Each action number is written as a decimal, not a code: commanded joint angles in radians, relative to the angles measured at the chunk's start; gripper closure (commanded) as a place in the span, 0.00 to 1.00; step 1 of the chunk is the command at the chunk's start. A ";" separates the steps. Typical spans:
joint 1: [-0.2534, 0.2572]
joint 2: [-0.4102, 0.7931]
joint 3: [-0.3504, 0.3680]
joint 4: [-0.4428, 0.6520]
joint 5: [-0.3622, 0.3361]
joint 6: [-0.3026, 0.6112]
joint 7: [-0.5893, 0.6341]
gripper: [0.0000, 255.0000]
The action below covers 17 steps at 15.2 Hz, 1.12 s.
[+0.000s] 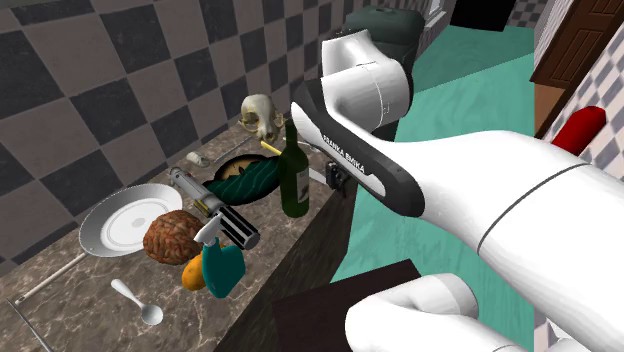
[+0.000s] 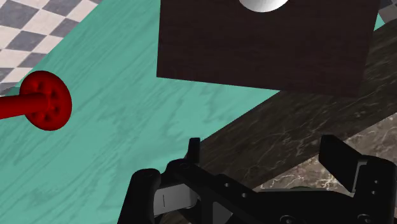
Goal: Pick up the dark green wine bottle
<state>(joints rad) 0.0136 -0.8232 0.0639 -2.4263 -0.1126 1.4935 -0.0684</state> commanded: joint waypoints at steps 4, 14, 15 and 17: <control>0.009 0.091 0.014 0.093 0.042 0.017 0.023 0.00; 0.031 0.382 0.048 0.452 0.154 0.024 0.088 0.00; 0.033 0.411 0.051 0.492 0.164 0.020 0.094 0.00; 0.036 0.470 0.056 0.577 0.181 0.011 0.107 0.00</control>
<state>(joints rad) 0.0468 -0.3762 0.1157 -1.8892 0.0577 1.5132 0.0296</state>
